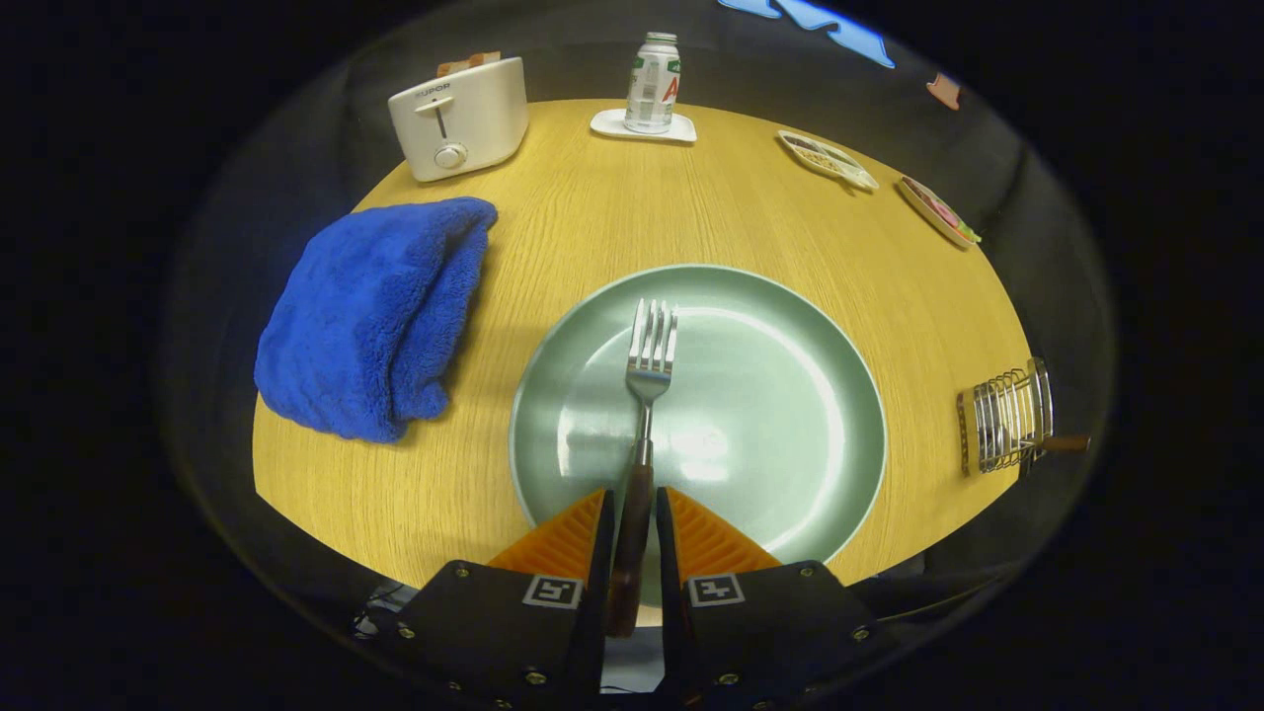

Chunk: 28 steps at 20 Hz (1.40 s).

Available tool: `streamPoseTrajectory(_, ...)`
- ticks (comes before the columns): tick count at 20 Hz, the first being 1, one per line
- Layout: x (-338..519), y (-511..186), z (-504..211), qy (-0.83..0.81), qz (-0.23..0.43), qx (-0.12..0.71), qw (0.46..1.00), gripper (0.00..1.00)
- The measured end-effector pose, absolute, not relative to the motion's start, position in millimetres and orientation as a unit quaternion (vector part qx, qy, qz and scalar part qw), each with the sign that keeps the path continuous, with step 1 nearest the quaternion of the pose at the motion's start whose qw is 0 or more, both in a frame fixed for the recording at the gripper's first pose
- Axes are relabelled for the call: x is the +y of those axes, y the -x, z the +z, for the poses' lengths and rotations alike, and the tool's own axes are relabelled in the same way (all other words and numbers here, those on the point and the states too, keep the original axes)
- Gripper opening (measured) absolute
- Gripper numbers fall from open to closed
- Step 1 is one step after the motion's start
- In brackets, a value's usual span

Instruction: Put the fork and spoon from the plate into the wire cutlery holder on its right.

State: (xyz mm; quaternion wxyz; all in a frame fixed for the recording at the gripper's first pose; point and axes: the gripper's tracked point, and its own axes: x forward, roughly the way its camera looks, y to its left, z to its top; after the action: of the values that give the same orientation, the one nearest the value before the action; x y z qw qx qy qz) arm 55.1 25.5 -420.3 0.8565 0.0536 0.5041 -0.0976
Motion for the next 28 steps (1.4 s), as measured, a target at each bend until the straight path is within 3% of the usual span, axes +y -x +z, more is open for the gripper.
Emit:
streamPoseTrajectory(5, 27.5, -58.4, -424.0, -0.081, -0.099, 0.505, 0.854, 0.25)
streamPoseTrajectory(7, 28.2, -56.4, -419.4, -0.081, -0.097, 0.504, 0.854, 0.19)
streamPoseTrajectory(8, 28.8, -60.2, -422.4, -0.075, -0.093, 0.502, 0.856, 0.10)
streamPoseTrajectory(11, 35.8, -58.9, -412.5, -0.075, -0.072, 0.493, 0.864, 0.10)
streamPoseTrajectory(12, 34.4, -62.0, -416.4, -0.078, -0.069, 0.487, 0.867, 0.01)
streamPoseTrajectory(28, -21.6, -64.6, -332.2, -0.121, -0.145, 0.399, 0.897, 0.01)
